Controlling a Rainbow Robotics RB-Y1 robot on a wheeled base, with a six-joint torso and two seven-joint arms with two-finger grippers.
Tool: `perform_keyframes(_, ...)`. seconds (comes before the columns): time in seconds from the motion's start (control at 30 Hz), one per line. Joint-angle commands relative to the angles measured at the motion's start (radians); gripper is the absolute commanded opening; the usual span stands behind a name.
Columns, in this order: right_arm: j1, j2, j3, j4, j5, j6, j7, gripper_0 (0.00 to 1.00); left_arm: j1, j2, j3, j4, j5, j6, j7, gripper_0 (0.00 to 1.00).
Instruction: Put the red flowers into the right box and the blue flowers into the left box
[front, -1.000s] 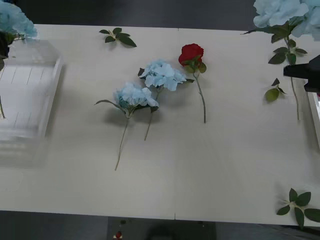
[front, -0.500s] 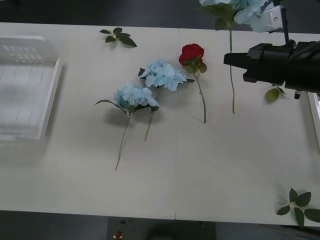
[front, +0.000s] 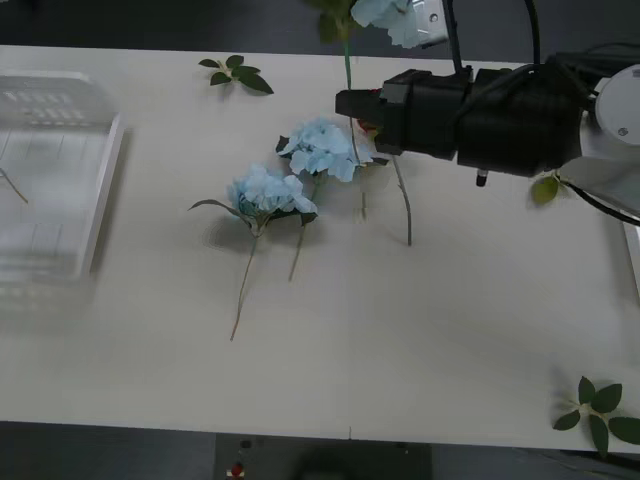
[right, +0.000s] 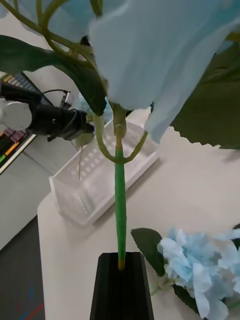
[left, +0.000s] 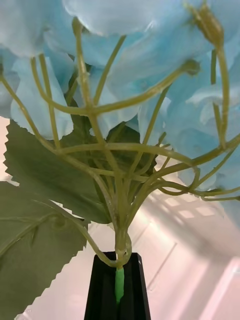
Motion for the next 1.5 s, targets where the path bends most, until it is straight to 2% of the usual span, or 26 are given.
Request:
perform_keyframes(0.03,-0.082,0.039,0.05,-0.018,-0.009,-0.092,-0.039,0.0,-0.033,0.018,0.003,-0.012,-0.017,-0.011,0.042,0.0)
perform_keyframes(0.23,-0.133,0.132,0.099,0.016,-0.009,-0.159,-0.033,0.0,-0.032,0.018,0.003,-0.012,-0.022,-0.011,0.042,0.0)
perform_keyframes(0.27,-0.139,0.157,0.107,0.026,-0.007,-0.165,-0.031,0.0,-0.032,0.018,0.003,-0.012,-0.025,-0.011,0.042,0.22)
perform_keyframes(0.3,-0.147,0.181,0.113,0.034,-0.007,-0.17,-0.03,0.0,-0.032,0.018,0.003,-0.012,-0.026,-0.011,0.042,0.76)
perform_keyframes(0.33,-0.15,0.192,0.116,0.039,-0.006,-0.172,-0.03,0.0,-0.032,0.019,0.003,-0.011,-0.028,-0.011,0.042,0.93)
perform_keyframes(0.37,-0.159,0.212,0.122,0.048,-0.006,-0.173,-0.026,0.0,-0.032,0.018,0.003,-0.011,-0.028,-0.011,0.042,1.0)
perform_keyframes(0.73,-0.231,0.321,0.177,0.085,-0.004,-0.175,-0.03,0.0,-0.029,0.019,0.003,0.002,-0.038,-0.01,0.041,1.0)
perform_keyframes(0.87,-0.245,0.349,0.2,0.111,-0.004,-0.179,-0.025,0.0,-0.029,0.027,0.001,0.0,-0.025,0.041,0.025,1.0)
perform_keyframes(0.97,-0.251,0.369,0.209,0.135,-0.001,-0.179,-0.022,0.0,-0.029,0.025,0.003,-0.014,0.069,0.061,-0.065,1.0)
perform_keyframes(1.23,-0.259,0.402,0.213,0.177,0.0,-0.178,-0.022,0.0,-0.027,0.027,0.006,-0.024,0.644,0.162,-0.625,1.0)
perform_keyframes(1.5,-0.259,0.402,0.213,0.177,0.0,-0.178,-0.022,0.0,-0.026,0.025,0.009,-0.011,0.959,0.343,-1.114,1.0)
